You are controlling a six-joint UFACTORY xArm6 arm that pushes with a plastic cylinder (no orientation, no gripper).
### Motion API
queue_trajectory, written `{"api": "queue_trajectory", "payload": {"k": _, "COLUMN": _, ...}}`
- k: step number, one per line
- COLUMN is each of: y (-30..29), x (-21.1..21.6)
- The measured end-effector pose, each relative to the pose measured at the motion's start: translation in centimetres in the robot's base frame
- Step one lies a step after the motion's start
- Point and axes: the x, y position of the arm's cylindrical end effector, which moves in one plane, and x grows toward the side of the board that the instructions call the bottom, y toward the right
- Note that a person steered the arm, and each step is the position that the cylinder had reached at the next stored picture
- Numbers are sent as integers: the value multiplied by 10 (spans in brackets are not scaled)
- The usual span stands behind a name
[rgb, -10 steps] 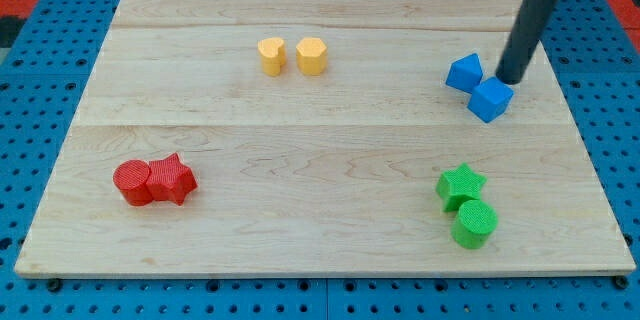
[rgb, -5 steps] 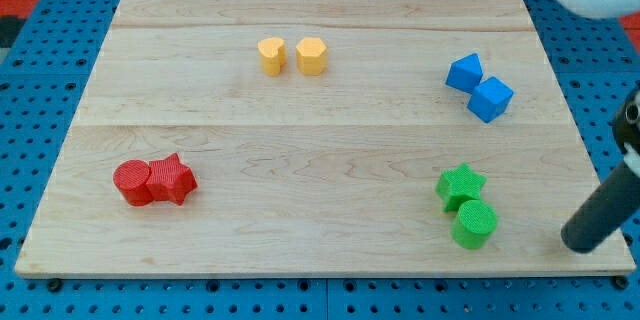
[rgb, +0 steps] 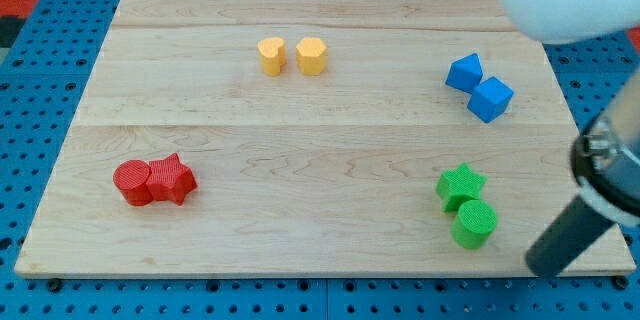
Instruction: Separate the green blocks towards the center of the board
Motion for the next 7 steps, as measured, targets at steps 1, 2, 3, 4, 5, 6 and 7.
{"api": "queue_trajectory", "payload": {"k": 1, "y": -12, "x": -1}}
{"api": "queue_trajectory", "payload": {"k": 2, "y": -19, "x": -7}}
{"api": "queue_trajectory", "payload": {"k": 3, "y": -42, "x": -25}}
{"api": "queue_trajectory", "payload": {"k": 4, "y": -67, "x": -57}}
{"api": "queue_trajectory", "payload": {"k": 5, "y": -65, "x": -88}}
{"api": "queue_trajectory", "payload": {"k": 6, "y": -50, "x": -93}}
{"api": "queue_trajectory", "payload": {"k": 7, "y": -11, "x": -93}}
